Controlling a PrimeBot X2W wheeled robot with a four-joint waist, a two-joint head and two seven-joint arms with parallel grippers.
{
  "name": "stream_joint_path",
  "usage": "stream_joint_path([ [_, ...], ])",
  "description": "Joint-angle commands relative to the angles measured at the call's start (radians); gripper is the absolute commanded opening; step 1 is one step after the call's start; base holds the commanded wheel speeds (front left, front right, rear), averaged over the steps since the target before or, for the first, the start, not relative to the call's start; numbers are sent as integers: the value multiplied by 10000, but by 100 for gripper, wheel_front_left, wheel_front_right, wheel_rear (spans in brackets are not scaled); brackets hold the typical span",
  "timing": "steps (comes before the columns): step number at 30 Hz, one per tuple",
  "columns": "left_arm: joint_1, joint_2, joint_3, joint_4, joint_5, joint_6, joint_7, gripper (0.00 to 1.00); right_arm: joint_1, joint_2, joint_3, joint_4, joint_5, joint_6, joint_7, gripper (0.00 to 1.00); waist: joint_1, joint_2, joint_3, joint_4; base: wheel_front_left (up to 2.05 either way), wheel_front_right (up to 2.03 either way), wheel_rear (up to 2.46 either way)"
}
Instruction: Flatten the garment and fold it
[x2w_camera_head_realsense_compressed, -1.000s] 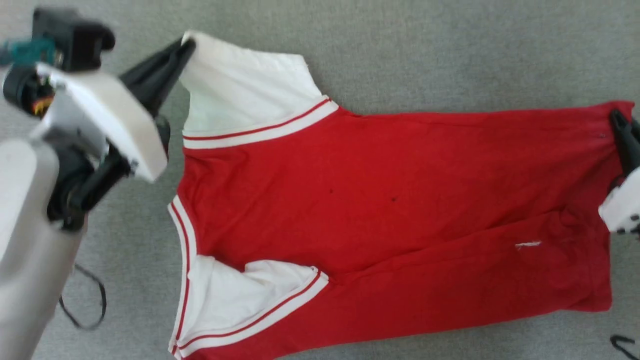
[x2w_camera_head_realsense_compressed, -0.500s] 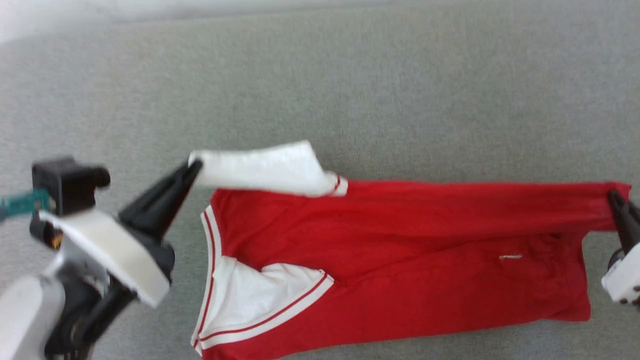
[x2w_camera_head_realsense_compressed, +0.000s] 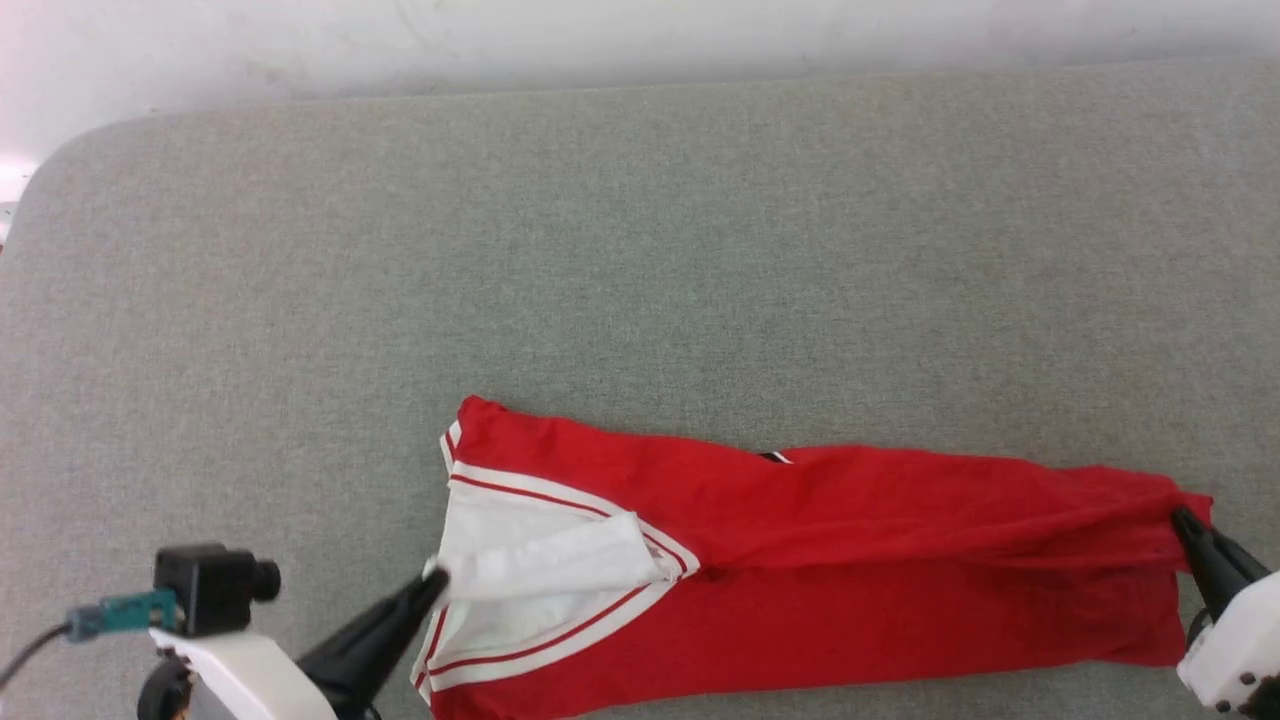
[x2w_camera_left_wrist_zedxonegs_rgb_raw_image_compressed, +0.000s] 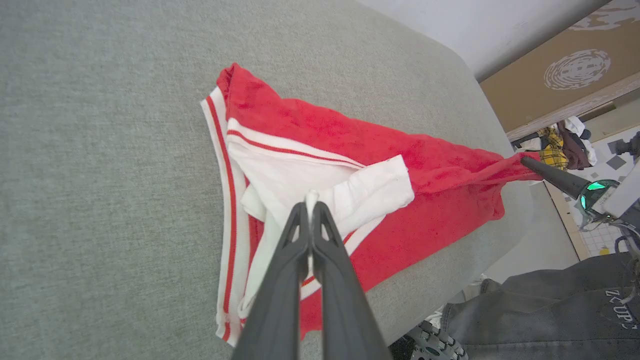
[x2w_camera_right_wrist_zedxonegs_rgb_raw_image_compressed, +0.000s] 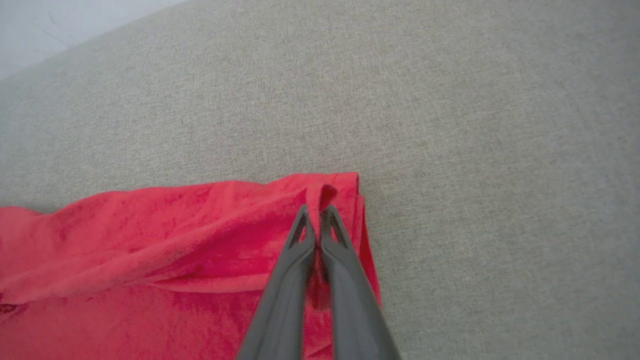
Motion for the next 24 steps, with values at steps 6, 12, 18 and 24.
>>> stream_joint_path([
  [6, 197, -294, -321, 465, 87, 134, -81, 0, 129, 92, -5, 441, -297, -7, 143, 0, 2, 0, 60, 53, 0, 0, 0],
  [12, -465, -858, -625, 1695, 318, 107, -224, 0, -217, 207, 166, 1167, -625, -7, 91, 0, 2, 0, 60, 43, 0, 0, 0],
  [18, -1272, -1467, -865, 3212, 772, 278, -516, 67, -614, 301, 303, 1938, -817, -7, -135, 100, 2, 0, 12, 25, 0, 0, 0],
  [24, -1473, -1800, -1098, 3772, 792, 254, -511, 100, -780, 395, 213, 2119, -799, -7, -420, 100, 2, 0, -15, -14, 0, 0, 0],
])
